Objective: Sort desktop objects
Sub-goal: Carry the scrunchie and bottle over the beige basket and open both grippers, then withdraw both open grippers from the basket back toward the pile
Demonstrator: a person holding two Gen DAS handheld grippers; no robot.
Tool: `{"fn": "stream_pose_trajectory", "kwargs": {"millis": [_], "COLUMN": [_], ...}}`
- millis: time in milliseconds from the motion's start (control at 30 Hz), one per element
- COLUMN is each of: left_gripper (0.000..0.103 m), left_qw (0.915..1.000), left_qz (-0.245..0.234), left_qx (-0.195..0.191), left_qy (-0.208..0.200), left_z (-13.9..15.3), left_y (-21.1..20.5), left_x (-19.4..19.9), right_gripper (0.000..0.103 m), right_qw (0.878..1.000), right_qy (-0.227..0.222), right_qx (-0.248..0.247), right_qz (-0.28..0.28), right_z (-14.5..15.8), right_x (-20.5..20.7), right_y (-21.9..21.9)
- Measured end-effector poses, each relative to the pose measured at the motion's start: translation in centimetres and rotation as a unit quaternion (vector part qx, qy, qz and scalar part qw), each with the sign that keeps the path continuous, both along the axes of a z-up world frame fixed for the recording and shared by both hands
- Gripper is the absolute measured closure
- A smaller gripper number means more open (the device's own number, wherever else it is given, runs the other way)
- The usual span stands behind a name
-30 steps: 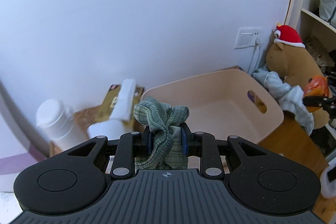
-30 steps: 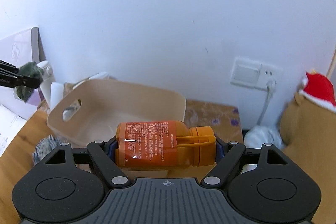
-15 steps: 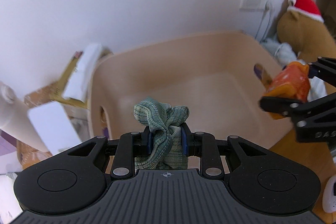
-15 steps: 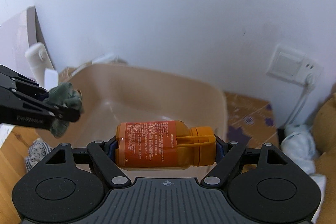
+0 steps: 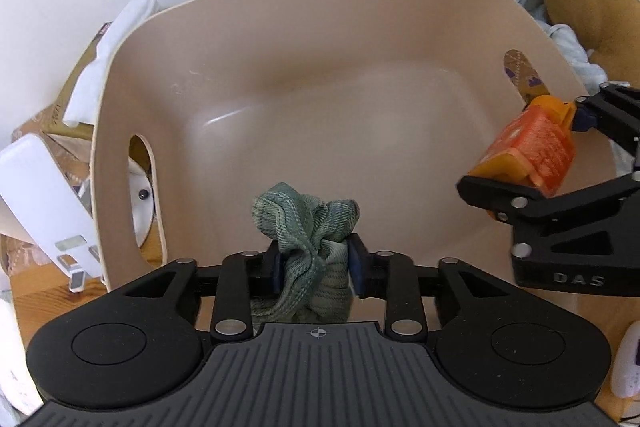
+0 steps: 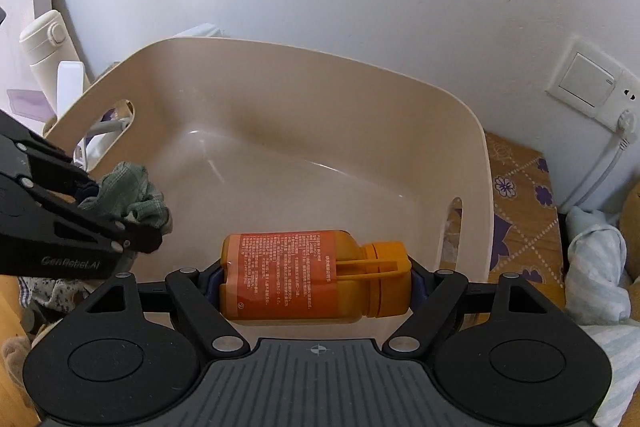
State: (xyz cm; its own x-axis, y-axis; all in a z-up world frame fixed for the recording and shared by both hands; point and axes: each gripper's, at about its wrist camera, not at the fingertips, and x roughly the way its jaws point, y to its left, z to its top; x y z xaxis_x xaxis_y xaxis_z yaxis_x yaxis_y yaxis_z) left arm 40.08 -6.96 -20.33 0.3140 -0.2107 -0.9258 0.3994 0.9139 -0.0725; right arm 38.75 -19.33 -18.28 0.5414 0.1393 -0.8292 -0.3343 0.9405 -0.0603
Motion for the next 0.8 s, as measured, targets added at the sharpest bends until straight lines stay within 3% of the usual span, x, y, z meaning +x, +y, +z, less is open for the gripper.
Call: {"fn": "stream_pose_trajectory", "kwargs": {"millis": [100, 200, 333, 400, 800], "left_gripper": [0.047, 0.036, 0.032, 0.032, 0.023], "left_qw": [0.9999, 0.9998, 0.9991, 0.9986, 0.9943], "left_qz": [0.002, 0.003, -0.008, -0.008, 0.006], "left_qx": [-0.012, -0.013, -0.010, -0.010, -0.033], "left_qy": [-0.005, -0.017, -0.039, -0.051, -0.101], "left_z": [0.6, 1.4, 2.8, 3.4, 8.0], "left_y": [0.2, 0.8, 1.0, 1.4, 6.3], "left_x": [-0.3, -0.7, -1.7, -2.0, -6.3], "right_gripper": [0.020, 0.016, 0.011, 0.002, 0.000], "right_qw": [1.000, 1.000, 1.000, 1.000, 0.998], "right_qy": [0.002, -0.004, -0.022, -0.028, -0.069], "right_qx": [-0.004, -0.012, -0.013, -0.013, -0.002], "right_qz": [-0.009, -0.003, -0.002, -0.005, 0.000], "right_z": [0.1, 0.8, 2.4, 3.6, 7.9], "right_x": [0.2, -0.2, -1.4, -2.2, -7.1], "right_y": [-0.1, 0.0, -0.2, -0.7, 0.9]}}
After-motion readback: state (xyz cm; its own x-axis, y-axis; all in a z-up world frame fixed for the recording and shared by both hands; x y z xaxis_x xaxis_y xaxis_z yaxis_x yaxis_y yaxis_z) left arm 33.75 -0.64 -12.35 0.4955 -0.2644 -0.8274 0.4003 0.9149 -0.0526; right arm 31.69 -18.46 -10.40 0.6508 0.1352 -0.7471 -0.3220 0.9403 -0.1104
